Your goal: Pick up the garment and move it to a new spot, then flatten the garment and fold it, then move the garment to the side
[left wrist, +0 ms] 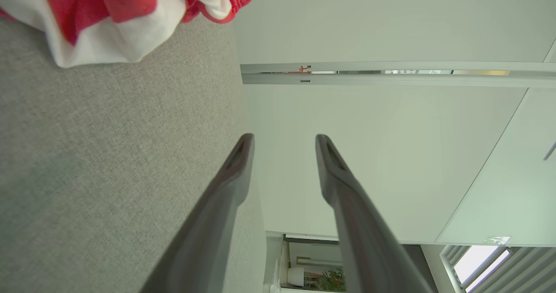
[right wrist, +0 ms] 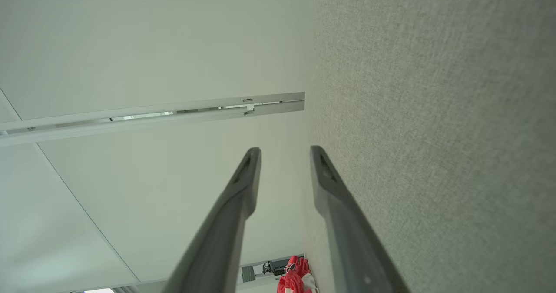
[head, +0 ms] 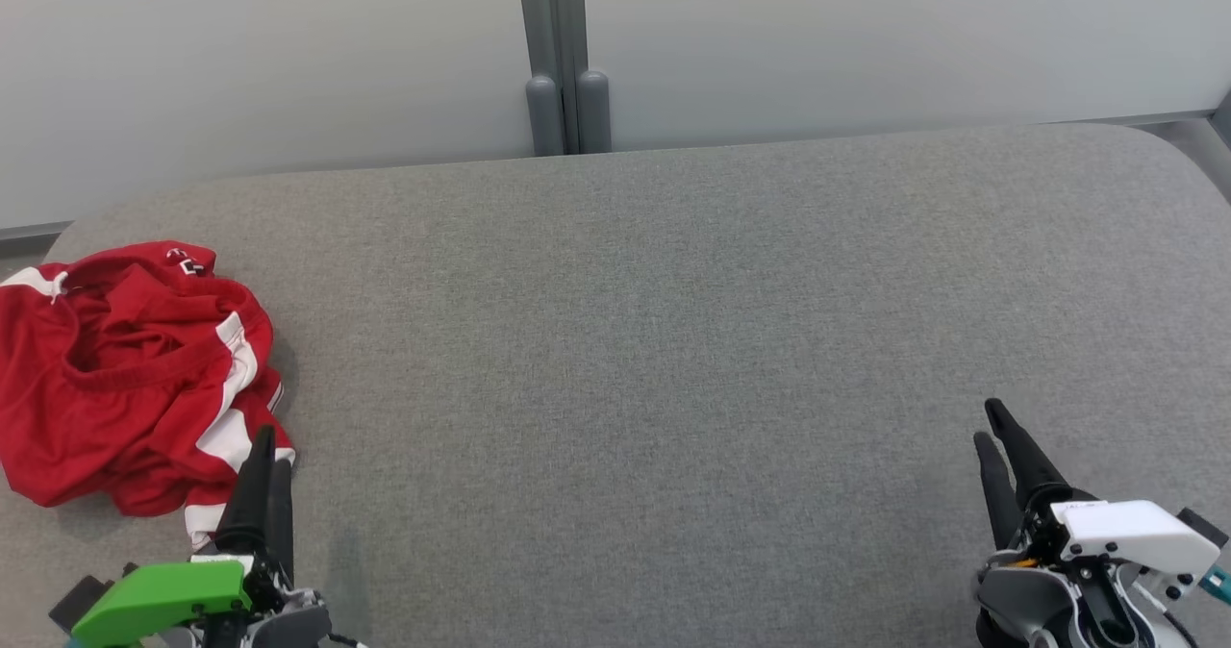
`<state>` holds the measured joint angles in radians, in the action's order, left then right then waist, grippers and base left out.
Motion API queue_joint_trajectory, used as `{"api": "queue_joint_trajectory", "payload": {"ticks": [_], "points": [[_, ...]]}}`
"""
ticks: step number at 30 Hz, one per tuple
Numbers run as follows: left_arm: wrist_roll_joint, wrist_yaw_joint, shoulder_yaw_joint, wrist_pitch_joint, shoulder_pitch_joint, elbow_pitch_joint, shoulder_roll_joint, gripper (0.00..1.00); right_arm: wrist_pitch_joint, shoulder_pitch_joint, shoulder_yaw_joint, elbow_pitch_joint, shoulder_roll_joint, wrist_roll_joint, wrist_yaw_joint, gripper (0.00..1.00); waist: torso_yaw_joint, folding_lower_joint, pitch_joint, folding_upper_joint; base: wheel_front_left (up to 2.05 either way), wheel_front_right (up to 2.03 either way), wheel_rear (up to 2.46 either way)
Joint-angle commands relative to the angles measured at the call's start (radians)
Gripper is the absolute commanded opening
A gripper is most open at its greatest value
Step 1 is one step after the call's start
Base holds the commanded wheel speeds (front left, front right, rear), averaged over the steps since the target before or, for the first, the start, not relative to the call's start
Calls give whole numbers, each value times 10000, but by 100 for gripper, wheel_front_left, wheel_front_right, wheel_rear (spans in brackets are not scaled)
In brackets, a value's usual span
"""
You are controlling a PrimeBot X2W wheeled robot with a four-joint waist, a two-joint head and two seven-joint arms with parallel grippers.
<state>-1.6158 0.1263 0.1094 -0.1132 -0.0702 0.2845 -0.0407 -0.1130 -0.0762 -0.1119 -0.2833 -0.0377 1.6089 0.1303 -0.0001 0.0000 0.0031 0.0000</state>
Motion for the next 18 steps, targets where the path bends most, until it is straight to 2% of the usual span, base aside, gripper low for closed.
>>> {"api": "queue_joint_trajectory", "payload": {"ticks": [1,10,18], "points": [[19,0,-28,36,24,13,3,100,35,27,34,-5,3,-9,0,100,-1,0,1,0,0,0,0],[469,6,-152,483,187,-26,-11,100,484,156,306,191,-15,-334,1,100,-17,0,-71,0,0,0,0],[1524,-6,-107,849,272,-106,-23,100,851,235,427,373,-30,-1439,1,100,-18,0,-127,0,0,0,0]]}}
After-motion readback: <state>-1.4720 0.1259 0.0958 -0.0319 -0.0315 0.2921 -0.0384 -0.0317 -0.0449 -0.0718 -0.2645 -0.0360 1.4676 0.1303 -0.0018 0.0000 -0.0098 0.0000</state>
